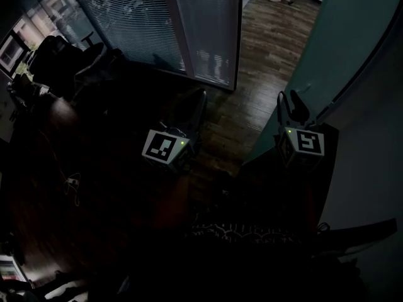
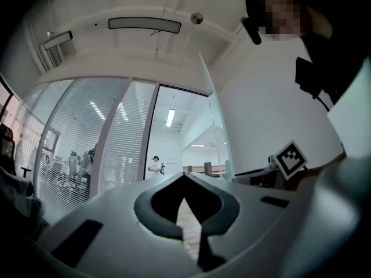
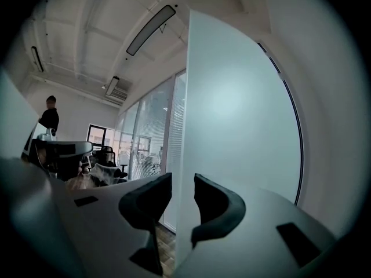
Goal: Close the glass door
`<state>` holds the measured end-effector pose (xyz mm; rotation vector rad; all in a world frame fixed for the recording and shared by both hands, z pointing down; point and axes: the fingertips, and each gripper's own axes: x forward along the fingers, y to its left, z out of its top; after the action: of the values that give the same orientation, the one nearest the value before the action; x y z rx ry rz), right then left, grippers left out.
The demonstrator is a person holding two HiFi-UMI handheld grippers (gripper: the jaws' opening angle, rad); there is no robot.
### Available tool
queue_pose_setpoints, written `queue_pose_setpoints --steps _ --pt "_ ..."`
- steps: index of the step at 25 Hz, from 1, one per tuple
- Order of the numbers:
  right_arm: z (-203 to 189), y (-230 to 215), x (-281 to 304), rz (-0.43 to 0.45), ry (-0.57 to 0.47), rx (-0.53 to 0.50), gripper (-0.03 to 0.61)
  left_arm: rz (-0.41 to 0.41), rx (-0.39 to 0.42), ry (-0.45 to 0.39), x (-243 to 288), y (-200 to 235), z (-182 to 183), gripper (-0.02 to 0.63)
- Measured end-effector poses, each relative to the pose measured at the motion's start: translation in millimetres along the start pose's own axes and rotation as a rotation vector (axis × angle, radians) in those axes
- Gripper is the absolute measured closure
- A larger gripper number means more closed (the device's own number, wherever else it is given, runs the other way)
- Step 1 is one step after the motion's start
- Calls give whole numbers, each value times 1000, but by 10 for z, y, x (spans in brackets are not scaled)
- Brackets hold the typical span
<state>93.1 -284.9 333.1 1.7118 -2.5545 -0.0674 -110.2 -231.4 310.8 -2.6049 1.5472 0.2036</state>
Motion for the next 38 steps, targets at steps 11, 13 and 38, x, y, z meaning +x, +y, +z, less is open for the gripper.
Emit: queue_pose_setpoints --steps 11,13,38 --pt "0 110 765 -18 -10 2 462 20 21 -4 317 766 -103 612" --pt "25 137 923 -18 -10 -4 462 18 25 -6 401 909 -89 612" --pt "-2 126 1524 -45 17 30 462 -12 23 -2 590 1359 -103 612"
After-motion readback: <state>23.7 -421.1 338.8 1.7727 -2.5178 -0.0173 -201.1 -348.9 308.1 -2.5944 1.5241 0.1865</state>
